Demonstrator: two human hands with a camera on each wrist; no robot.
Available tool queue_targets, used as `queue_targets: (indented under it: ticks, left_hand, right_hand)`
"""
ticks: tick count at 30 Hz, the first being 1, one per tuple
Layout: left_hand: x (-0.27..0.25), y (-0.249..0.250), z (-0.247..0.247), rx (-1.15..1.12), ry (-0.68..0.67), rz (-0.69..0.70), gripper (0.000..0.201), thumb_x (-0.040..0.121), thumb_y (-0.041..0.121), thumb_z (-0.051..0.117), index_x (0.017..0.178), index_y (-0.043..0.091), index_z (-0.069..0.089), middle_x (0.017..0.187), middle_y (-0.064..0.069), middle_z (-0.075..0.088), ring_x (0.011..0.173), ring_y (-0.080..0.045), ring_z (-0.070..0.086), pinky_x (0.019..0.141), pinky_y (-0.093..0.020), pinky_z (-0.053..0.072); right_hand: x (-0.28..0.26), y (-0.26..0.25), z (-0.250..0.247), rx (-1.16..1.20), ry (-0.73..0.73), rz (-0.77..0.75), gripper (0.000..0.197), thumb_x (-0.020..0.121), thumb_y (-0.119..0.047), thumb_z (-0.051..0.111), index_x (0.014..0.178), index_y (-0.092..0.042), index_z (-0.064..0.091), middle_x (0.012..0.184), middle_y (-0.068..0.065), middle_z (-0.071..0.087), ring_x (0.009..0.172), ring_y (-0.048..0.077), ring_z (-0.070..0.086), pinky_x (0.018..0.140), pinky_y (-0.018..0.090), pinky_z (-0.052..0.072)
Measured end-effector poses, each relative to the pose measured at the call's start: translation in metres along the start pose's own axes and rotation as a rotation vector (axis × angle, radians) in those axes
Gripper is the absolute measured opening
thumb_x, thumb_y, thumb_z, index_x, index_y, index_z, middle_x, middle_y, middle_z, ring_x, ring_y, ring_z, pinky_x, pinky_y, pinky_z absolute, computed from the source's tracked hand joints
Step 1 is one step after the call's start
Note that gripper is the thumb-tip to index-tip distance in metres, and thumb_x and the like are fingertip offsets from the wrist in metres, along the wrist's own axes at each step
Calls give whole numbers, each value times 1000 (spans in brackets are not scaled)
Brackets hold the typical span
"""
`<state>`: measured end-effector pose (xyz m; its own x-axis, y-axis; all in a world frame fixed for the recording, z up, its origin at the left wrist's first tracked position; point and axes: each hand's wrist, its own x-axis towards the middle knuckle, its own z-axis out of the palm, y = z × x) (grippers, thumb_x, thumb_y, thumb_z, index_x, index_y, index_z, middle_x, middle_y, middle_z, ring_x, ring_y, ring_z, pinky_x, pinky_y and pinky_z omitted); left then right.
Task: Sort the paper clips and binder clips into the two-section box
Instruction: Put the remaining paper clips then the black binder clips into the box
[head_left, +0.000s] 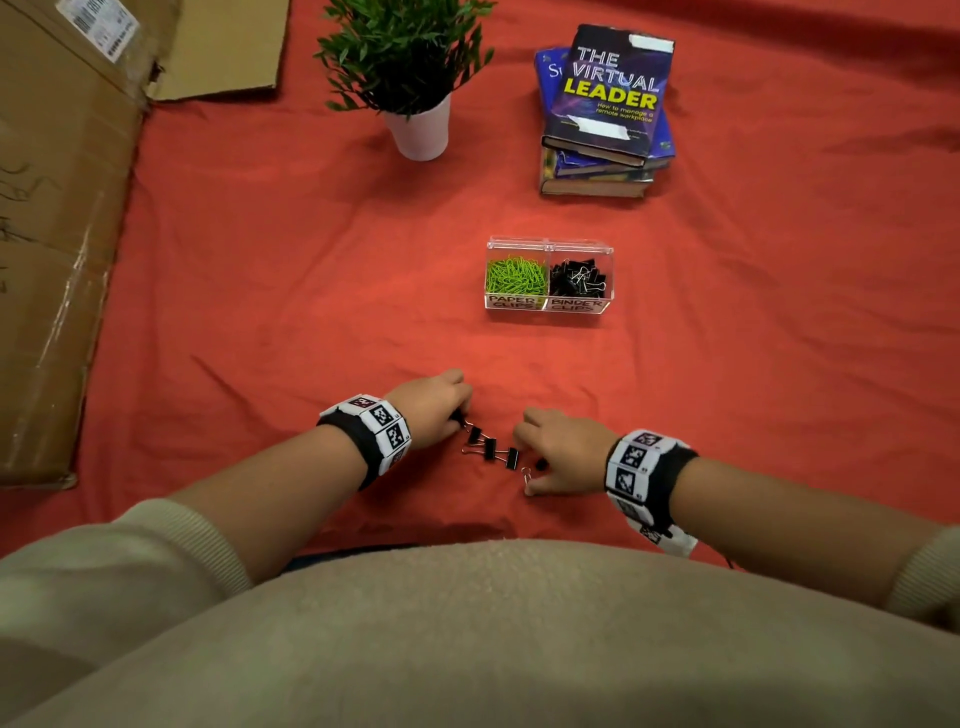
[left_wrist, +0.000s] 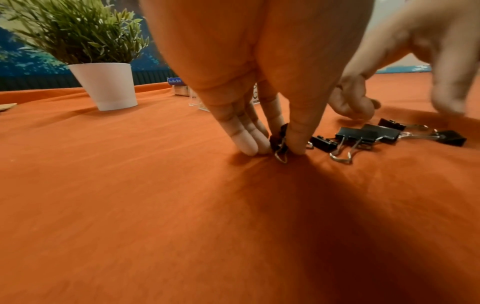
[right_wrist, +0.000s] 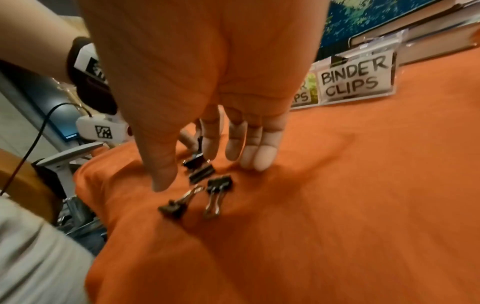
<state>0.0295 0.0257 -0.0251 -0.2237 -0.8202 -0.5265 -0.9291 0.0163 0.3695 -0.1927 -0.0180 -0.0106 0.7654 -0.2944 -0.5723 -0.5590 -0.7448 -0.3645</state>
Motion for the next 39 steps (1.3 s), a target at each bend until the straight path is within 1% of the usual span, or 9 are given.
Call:
queue_targets:
  ticks: [3, 8, 13, 18, 22, 25, 31, 34, 39]
  left_hand:
    - [0, 1, 1, 16, 14, 20, 18, 79, 13, 59, 97, 16, 56, 106, -4, 53, 93, -28, 58, 77, -38, 48]
    - [0, 2, 2, 31, 10, -5, 25, 80, 17, 61, 104, 17, 54, 110, -4, 54, 100, -26, 57, 84, -38, 48]
    - [-1, 5, 5, 2, -16, -11, 16, 83, 14, 58, 99, 14, 59, 108, -8, 51, 97, -28, 57, 84, -36, 45]
    - [0, 11, 0, -184, 50, 22, 13, 80, 11, 65, 92, 13, 61, 102, -6, 58, 95, -23, 57, 87, -33, 46]
    - [4, 22, -1, -87, -52, 46, 20, 82, 16, 65, 102, 16, 61, 108, -3, 63, 98, -22, 59, 85, -32, 48]
    - [7, 26, 1, -11, -98, 69, 28, 84, 16, 63, 111, 15, 58, 115, -5, 59, 105, -24, 57, 87, -32, 46]
    - [7, 31, 3, 87, -83, 62, 23, 86, 15, 59, 109, 10, 58, 118, -10, 52, 104, -32, 58, 85, -39, 47]
    - [5, 33, 5, 74, -67, 60, 22, 85, 13, 58, 107, 8, 54, 116, -11, 51, 103, -33, 57, 84, -39, 45]
    - [4, 32, 6, 15, -30, 75, 19, 81, 11, 57, 100, 9, 54, 109, -10, 57, 100, -31, 57, 82, -37, 46]
  right_hand:
    - [-6, -5, 12, -25, 18, 25, 61, 74, -46, 71, 118, -13, 42, 120, 6, 41, 110, 25, 45, 78, 41, 47]
    - [-2, 2, 18, 98, 82, 36, 36, 79, -16, 58, 113, -8, 48, 116, 9, 48, 111, 29, 48, 90, 38, 44]
    - [0, 20, 11, 149, 171, 132, 34, 80, -16, 58, 113, -10, 54, 115, 11, 50, 110, 29, 47, 94, 37, 40]
    - [2, 27, 6, 235, 229, 170, 26, 81, -10, 57, 106, -4, 60, 111, 16, 48, 101, 33, 52, 88, 39, 44]
    - [6, 36, -1, 328, 285, 187, 20, 79, -5, 59, 97, -1, 64, 106, 18, 53, 95, 33, 56, 87, 37, 45]
    - [8, 45, -18, 402, 433, 254, 13, 78, -6, 64, 89, -2, 68, 100, 16, 58, 88, 29, 59, 83, 28, 45]
    - [21, 70, -83, 422, 764, 340, 10, 80, -10, 63, 83, -6, 72, 94, 12, 60, 76, 14, 51, 70, 21, 37]
    - [33, 87, -104, 438, 854, 405, 13, 82, -10, 60, 88, -4, 69, 100, 15, 57, 80, 21, 52, 74, 25, 41]
    - [45, 92, -106, 286, 734, 364, 19, 83, -12, 60, 98, -4, 68, 105, 15, 59, 104, 31, 54, 91, 34, 42]
